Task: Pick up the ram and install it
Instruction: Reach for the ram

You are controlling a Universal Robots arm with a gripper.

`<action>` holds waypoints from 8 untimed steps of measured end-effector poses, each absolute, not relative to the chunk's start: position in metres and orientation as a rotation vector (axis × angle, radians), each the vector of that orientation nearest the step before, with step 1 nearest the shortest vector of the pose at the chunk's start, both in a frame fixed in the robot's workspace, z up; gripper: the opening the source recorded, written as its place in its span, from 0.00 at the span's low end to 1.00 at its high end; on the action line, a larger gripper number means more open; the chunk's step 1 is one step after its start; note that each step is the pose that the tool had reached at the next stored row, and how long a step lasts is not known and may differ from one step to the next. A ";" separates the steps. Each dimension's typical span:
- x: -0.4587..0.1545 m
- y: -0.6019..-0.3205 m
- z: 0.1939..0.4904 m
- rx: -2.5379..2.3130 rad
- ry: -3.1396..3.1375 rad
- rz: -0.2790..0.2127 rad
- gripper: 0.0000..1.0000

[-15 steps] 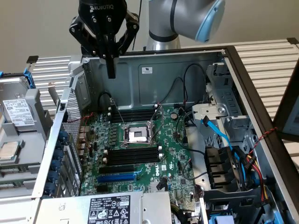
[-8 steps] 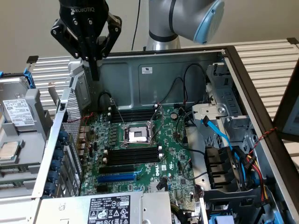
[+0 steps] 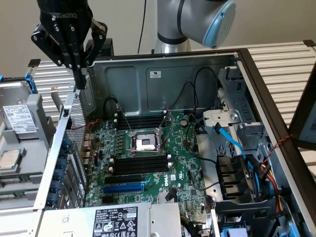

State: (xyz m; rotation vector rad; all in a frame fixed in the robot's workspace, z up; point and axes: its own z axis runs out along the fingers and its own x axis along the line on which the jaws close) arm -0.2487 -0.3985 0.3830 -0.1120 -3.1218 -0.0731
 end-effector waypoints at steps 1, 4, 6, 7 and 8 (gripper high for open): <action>-0.254 -0.398 0.382 -0.112 -3.119 -0.073 0.10; -0.267 -0.398 0.380 -0.112 -3.113 -0.072 0.10; -0.276 -0.398 0.378 -0.112 -3.111 -0.072 0.10; -0.281 -0.398 0.376 -0.112 -3.111 -0.072 0.10; -0.285 -0.398 0.375 -0.112 -3.110 -0.072 0.10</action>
